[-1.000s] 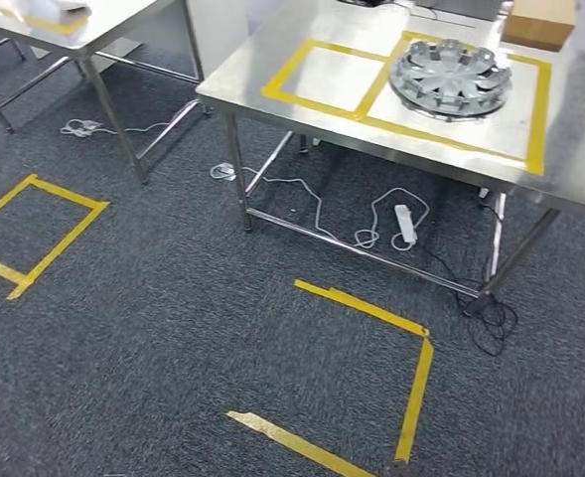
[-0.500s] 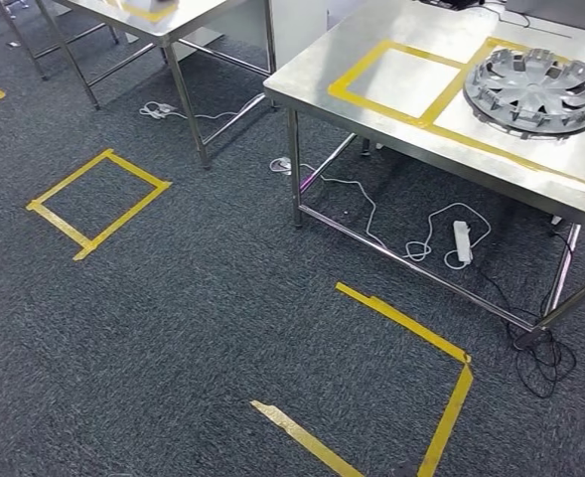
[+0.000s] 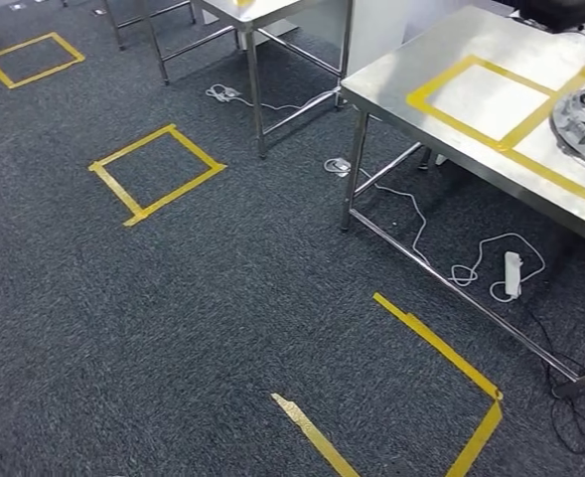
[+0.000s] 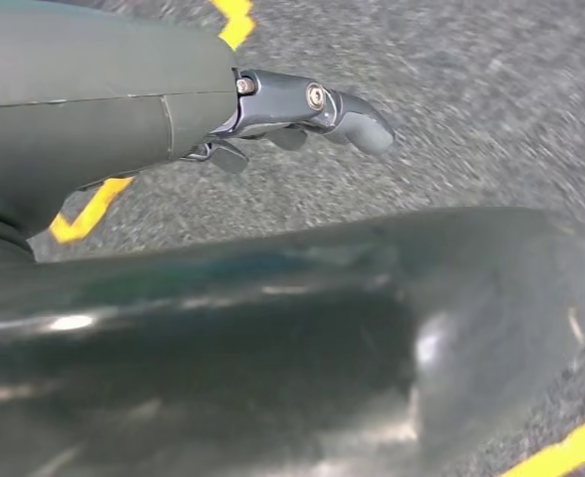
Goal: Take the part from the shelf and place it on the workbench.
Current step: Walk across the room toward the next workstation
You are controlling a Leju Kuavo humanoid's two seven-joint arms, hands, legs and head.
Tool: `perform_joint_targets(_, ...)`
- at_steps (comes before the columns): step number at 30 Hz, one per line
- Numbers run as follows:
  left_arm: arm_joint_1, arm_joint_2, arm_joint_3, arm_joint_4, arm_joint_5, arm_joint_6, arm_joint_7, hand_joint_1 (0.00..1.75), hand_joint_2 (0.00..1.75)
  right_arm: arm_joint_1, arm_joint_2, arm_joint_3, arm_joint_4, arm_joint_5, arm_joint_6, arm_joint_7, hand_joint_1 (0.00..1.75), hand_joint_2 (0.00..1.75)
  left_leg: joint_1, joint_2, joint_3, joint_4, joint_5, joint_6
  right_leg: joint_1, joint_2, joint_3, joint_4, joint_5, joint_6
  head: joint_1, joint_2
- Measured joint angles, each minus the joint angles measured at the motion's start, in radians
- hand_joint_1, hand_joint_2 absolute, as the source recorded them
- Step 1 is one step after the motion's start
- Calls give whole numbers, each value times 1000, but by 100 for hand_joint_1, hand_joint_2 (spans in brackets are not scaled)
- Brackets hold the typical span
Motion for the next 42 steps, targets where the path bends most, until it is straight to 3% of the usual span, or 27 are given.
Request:
perform_joint_targets(2, -4, -1, 0, 0, 0, 0, 0, 0, 0, 3, 0, 0, 0, 0, 0, 0, 0, 0, 3, -25, -2, -2, 4, 6, -3, 61, -61, 129, -67, 4, 3, 0)
perform_joint_targets(3, -5, -1, 0, 0, 0, 0, -1, 0, 0, 5, 0, 0, 0, 0, 0, 0, 0, 0, 3, -39, -4, -1, 5, 7, -4, 72, -96, 199, -94, 5, 3, 0)
perform_joint_targets(4, -5, -1, 0, 0, 0, 0, -1, 0, 0, 7, 0, 0, 0, 0, 0, 1, 0, 0, 3, -54, -5, -1, 5, 8, -4, 76, -121, 245, -104, 5, 3, 0)
perform_joint_targets(5, -4, -1, 0, 0, 0, 0, -1, 0, 0, 9, 0, 0, 0, 0, 0, 1, 0, 0, 3, -68, -4, 0, 5, 8, -5, 78, -129, 251, -91, 6, 3, 0)
perform_joint_targets(7, -2, -2, 0, 0, 0, 0, -1, 0, 0, 10, 0, 0, 0, 0, 0, 1, 0, 0, 4, -95, -2, 4, 3, 5, -9, 89, -89, 147, -14, 6, 3, 0)
perform_joint_targets(9, -3, -2, 0, 0, 0, 0, -1, 0, 0, 9, 0, 0, 0, 0, 0, 1, 0, 0, 3, -119, -4, 11, 0, -3, -17, 124, -33, 18, 41, 7, 2, 0)
perform_joint_targets(11, -4, -2, 0, 0, 0, 0, -1, 0, 0, 8, 0, 0, 0, 0, 0, 1, 0, 0, 3, -138, -14, 18, 2, -16, -19, 143, -12, -25, 44, 2, 1, 0)
perform_joint_targets(13, 0, 0, 0, 1, 0, 0, -1, 0, 0, 7, 0, 0, 0, 0, 0, 1, 0, 0, 5, -150, -21, 21, 4, -26, -19, 126, -8, -28, 46, -8, 1, 0)
perform_joint_targets(15, 1, 0, 0, 1, 0, 0, -1, 0, 0, 7, -1, 0, 0, 0, -1, 2, 0, 0, 5, -115, -39, 60, -21, -35, -20, 104, -5, -31, 48, -21, -4, 0)
perform_joint_targets(17, -2, -1, 0, 1, 0, 1, -1, 0, 0, 8, -2, 0, 0, 0, -1, 1, 0, 0, 5, -61, -92, 176, -82, -43, -17, 81, -2, -32, 46, -32, -11, 0)
perform_joint_targets(19, -5, -1, 0, 1, 0, 1, -1, 0, 0, 11, -2, 0, 0, 0, 0, 1, 0, 0, 8, -45, -150, 301, -128, -48, -13, 57, -1, -32, 43, -35, -12, 0)
perform_joint_targets(20, -4, -1, 0, 1, 0, 1, -1, 0, 0, 11, -2, 0, 0, 0, 0, 1, 0, 0, 9, -43, -158, 319, -125, -48, -12, 49, 0, -32, 42, -36, -12, 0)
perform_joint_targets(21, -3, -1, 0, 1, 0, 1, -1, 0, 0, 11, -2, 0, 0, 0, 0, 1, 0, 0, 10, -42, -145, 297, -103, -47, -11, 42, 1, -32, 40, -35, -12, 0)
perform_joint_targets(22, -1, -1, 0, 1, 0, 1, -1, 0, 0, 10, -2, 0, 0, 0, 0, 1, 0, 0, 9, -39, -114, 236, -67, -43, -11, 35, 4, -32, 39, -34, -12, 0)
perform_joint_targets(24, -4, -1, 3, 1, 9, 10, 2, 0, 0, 7, -1, 3, 0, 11, 16, 15, 0, 0, 1, 0, -45, 98, -15, -33, -6, 22, 9, -31, 34, -30, -14, 0)
perform_joint_targets(26, -17, -1, 12, 1, 27, 31, 17, 0, 0, 5, -1, 15, 0, 32, 50, 50, 0, 0, -8, 29, -19, 35, -8, -23, 0, 4, 10, -31, 28, -22, -16, 0)
perform_joint_targets(28, -28, -1, 24, 1, 40, 48, 35, 0, 0, -1, -1, 29, -1, 48, 76, 82, 0, 0, -9, 9, -22, 28, -7, -14, 1, -15, 13, -32, 23, -11, -16, 0)
perform_joint_targets(30, -32, -2, 30, 1, 44, 53, 43, 0, 0, -8, -1, 40, -1, 53, 84, 93, 0, 0, -4, -14, -20, 20, -1, -3, -2, 10, 3, -6, 0, -2, -14, 0)
perform_joint_targets(32, -37, -2, 34, 1, 45, 55, 45, 0, 0, -13, -1, 47, -2, 55, 87, 96, 0, 0, -1, -36, -19, 16, 2, 5, -4, 58, -49, 102, -58, 3, -11, 0)
perform_joint_targets(33, -39, -2, 36, 1, 47, 56, 45, 0, 0, -13, -1, 50, -2, 58, 89, 98, 0, 0, -1, -49, -20, 16, 2, 7, -4, 70, -86, 174, -88, 4, -10, 0)
perform_joint_targets(34, -39, -3, 39, 1, 50, 55, 45, 0, 0, -13, -1, 54, -2, 62, 90, 99, 0, 0, -1, -63, -20, 17, 2, 8, -4, 75, -118, 233, -105, 4, -10, 0)
perform_joint_targets(35, -38, -4, 42, 2, 52, 53, 48, 0, 0, -12, -1, 58, -2, 67, 88, 99, 0, 0, -1, -78, -19, 17, 2, 8, -4, 77, -138, 261, -102, 4, -10, 0)
perform_joint_targets(36, -36, -6, 45, 2, 53, 49, 54, 0, 0, -11, -1, 62, -1, 71, 83, 97, 0, 0, -1, -92, -18, 18, 2, 8, -4, 79, -138, 247, -79, 3, -10, 0)
perform_joint_targets(37, -33, -9, 46, 2, 51, 45, 64, 0, 0, -10, -1, 67, -1, 74, 76, 93, 0, 0, -1, -106, -16, 19, 1, 7, -6, 84, -121, 195, -39, 3, -10, 0)
perform_joint_targets(39, -28, -13, 47, 3, 43, 35, 81, 0, 0, -10, -1, 72, -2, 76, 62, 81, 0, 0, 0, -132, -16, 24, -2, 1, -11, 124, -66, 57, 30, 1, -10, 0)
perform_joint_targets(41, -25, -16, 46, 3, 36, 30, 87, 0, 0, -13, -1, 74, -1, 75, 55, 73, 0, 0, 1, -154, -22, 28, -2, -9, -14, 157, -32, -12, 49, -2, -11, 0)
perform_joint_targets(42, -23, -16, 46, 4, 34, 29, 86, 0, 0, -14, -1, 74, -1, 75, 54, 72, 0, 0, 2, -165, -26, 29, 0, -16, -12, 156, -27, -17, 47, -5, -11, 0)
